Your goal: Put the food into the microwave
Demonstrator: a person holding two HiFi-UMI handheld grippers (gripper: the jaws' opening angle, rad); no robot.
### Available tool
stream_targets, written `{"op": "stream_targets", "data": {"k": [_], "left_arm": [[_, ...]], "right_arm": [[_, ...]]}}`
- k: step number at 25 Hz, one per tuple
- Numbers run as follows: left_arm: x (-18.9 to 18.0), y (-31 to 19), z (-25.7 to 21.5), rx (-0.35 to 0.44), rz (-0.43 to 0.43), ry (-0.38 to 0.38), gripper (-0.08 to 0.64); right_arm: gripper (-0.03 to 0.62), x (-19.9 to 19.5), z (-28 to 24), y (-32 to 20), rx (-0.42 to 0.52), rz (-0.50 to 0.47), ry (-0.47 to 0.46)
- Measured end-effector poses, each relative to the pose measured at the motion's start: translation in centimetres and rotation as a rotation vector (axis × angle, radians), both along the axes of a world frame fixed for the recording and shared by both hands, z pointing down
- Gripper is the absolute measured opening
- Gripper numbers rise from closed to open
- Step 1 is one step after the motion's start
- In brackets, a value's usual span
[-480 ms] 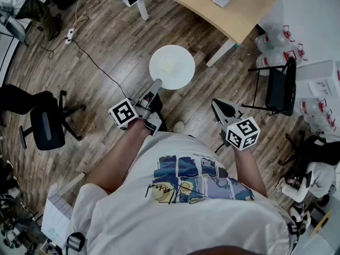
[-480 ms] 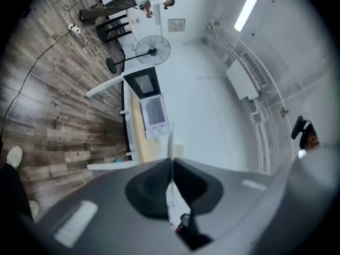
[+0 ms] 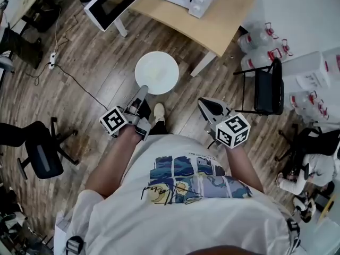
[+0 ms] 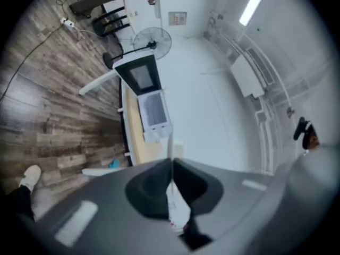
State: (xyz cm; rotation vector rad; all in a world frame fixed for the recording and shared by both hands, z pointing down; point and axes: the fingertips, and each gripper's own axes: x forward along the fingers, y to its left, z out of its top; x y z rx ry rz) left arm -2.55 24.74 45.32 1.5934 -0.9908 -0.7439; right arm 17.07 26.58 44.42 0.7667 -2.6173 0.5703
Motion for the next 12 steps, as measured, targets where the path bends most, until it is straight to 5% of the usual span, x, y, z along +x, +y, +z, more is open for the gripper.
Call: {"op": "stream_targets", "data": {"k": [7,12], "left_arm": [[-0.7,-10.2,-0.6,0.029,0.048,0.005,0.015],[-1.7,-16.2,-0.2,0.031,0.042,0.012,0.015]], "right_arm": [[0.008,0.0,-1.4,-8.0,0.012,0.059,0.013],[0.066,-1.2,-1.4,-12.1,0.011,0.088,-0.011]]}}
